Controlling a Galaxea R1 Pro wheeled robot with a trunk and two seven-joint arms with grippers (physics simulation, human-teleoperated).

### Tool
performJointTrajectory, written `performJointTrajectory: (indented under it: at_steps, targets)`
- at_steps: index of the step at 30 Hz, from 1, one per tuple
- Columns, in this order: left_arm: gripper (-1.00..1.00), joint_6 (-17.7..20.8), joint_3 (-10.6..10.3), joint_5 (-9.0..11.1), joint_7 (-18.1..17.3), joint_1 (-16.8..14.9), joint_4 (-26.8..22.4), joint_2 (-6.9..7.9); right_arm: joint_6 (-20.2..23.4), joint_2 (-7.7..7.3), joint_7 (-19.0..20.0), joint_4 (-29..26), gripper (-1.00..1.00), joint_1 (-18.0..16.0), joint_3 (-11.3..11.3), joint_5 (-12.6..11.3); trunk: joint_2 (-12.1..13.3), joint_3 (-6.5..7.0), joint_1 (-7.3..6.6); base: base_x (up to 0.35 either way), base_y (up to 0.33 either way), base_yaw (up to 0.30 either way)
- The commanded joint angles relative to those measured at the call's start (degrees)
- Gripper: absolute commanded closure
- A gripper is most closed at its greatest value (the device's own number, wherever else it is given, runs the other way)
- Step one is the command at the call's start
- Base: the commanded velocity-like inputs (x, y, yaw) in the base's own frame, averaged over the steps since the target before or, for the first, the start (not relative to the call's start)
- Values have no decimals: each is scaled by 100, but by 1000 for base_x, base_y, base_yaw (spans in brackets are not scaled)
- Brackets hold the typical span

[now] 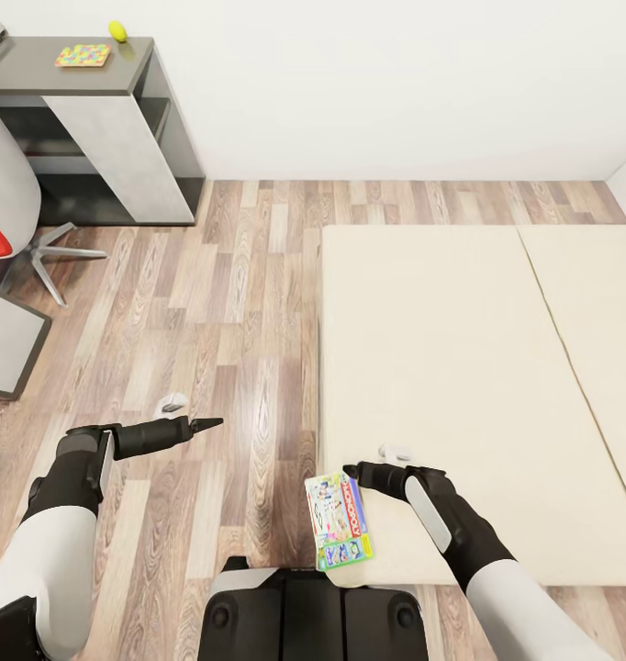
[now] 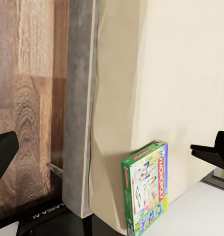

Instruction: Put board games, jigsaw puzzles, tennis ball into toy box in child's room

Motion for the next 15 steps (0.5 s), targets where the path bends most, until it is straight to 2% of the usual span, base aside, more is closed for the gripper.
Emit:
performJointTrajectory:
  at_steps: [1, 15]
  targets:
    - [-100, 43, 23, -58, -58, -5, -5, -3, 25, 3, 13, -4, -100, -2, -2, 13, -9, 3, 4, 0, 0, 0]
    - [-100, 43, 23, -58, -57, -5, -5, -8, 25, 29, -1, -4, -100, -2, 4, 70, -9, 36, 4, 0, 0, 0]
